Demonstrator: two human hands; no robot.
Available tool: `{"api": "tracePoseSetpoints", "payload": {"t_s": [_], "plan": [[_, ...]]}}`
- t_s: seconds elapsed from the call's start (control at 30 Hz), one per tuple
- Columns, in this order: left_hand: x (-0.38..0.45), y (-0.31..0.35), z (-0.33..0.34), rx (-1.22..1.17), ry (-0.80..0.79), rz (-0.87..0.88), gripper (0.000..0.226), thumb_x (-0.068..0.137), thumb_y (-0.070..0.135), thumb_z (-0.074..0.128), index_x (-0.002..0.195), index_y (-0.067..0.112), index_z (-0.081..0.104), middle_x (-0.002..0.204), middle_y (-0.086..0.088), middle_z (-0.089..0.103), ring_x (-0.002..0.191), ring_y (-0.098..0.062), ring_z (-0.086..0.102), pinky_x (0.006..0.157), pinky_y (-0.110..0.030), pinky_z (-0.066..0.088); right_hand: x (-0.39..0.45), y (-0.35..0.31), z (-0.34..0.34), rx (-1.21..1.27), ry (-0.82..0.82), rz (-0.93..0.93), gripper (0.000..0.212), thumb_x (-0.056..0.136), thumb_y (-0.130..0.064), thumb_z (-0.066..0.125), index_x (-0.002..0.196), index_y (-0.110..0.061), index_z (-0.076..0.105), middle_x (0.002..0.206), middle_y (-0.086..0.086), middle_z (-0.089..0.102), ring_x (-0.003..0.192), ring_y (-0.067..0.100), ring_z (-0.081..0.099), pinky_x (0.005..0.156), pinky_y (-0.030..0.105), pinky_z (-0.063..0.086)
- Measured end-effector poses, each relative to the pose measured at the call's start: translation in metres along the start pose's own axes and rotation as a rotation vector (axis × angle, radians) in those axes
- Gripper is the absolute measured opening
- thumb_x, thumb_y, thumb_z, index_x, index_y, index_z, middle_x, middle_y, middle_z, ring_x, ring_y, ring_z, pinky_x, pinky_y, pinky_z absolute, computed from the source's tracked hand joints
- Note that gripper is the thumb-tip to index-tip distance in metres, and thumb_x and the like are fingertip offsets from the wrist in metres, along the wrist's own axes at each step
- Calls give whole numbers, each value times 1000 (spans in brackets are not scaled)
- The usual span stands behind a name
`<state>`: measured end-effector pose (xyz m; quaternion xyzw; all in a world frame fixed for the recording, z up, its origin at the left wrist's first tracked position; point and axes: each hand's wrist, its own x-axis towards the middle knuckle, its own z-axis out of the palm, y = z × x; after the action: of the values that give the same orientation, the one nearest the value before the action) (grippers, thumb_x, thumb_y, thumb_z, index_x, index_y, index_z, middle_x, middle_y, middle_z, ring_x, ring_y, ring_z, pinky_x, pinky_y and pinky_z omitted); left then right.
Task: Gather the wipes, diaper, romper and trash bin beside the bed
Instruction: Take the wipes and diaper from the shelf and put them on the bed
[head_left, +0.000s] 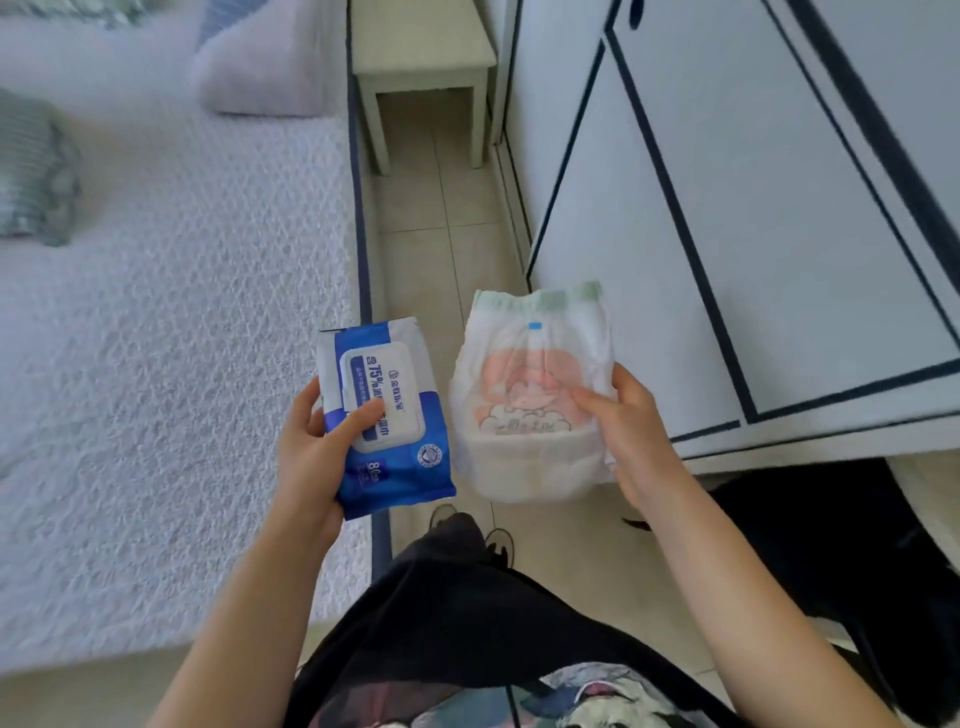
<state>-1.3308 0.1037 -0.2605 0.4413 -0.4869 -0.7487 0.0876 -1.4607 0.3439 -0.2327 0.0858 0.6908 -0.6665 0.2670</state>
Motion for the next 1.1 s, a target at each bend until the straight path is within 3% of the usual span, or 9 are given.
{"api": "tracePoseSetpoints", "payload": {"t_s": [0.13,0.3,0.47,0.53,0.63,0.73,0.87,1.1], "plan": [[33,15,-2,-45,104,-9,58,75,20,79,127,29,54,102,4,76,87,-19,74,57,-33,59,51,-20,31,-51,-75,-4,24,83,-13,64,99,-29,69,92,-6,76,85,14,73,60,21,56],[94,52,-5,-78,165,-14,55,75,21,80,122,32,54,98,8,76,85,-15,74,55,-31,58,121,-52,76,-121,-119,-22,23,84,-14,63,100,-30,70,95,-4,76,87,17,73,65,30,60],[151,107,-16,-86,185,13,62,69,23,82,124,33,54,99,9,76,85,-14,74,54,-29,58,184,-91,131,-206,-132,-62,21,87,-13,61,101,-27,68,90,-9,75,83,12,73,59,21,56],[172,127,-20,-98,191,19,70,62,28,82,126,32,53,101,8,75,86,-15,74,56,-31,59,208,-101,151,-253,-129,-73,18,88,-15,61,101,-26,67,92,-5,75,85,14,73,64,29,59],[202,147,-25,-137,227,19,64,71,21,81,128,30,53,103,6,75,88,-16,74,57,-33,59,240,-114,179,-298,-137,-70,15,88,-17,62,102,-23,65,97,3,73,87,18,72,78,43,60],[230,162,-24,-169,268,17,57,75,18,79,124,31,55,100,8,76,85,-15,74,53,-30,58,271,-126,203,-319,-174,-73,14,89,-16,62,99,-26,65,94,0,73,86,17,72,75,41,60],[267,182,-18,-195,299,7,71,63,26,82,128,31,53,103,7,75,88,-16,74,56,-32,59,316,-148,232,-340,-242,-59,19,90,-16,61,95,-34,66,86,-12,75,81,10,73,70,32,59],[339,210,7,-294,454,3,62,74,18,80,128,31,52,105,7,75,90,-15,73,63,-37,60,422,-192,278,-421,-362,-51,19,91,-14,60,103,-28,66,98,-2,74,89,17,72,84,46,58]]}}
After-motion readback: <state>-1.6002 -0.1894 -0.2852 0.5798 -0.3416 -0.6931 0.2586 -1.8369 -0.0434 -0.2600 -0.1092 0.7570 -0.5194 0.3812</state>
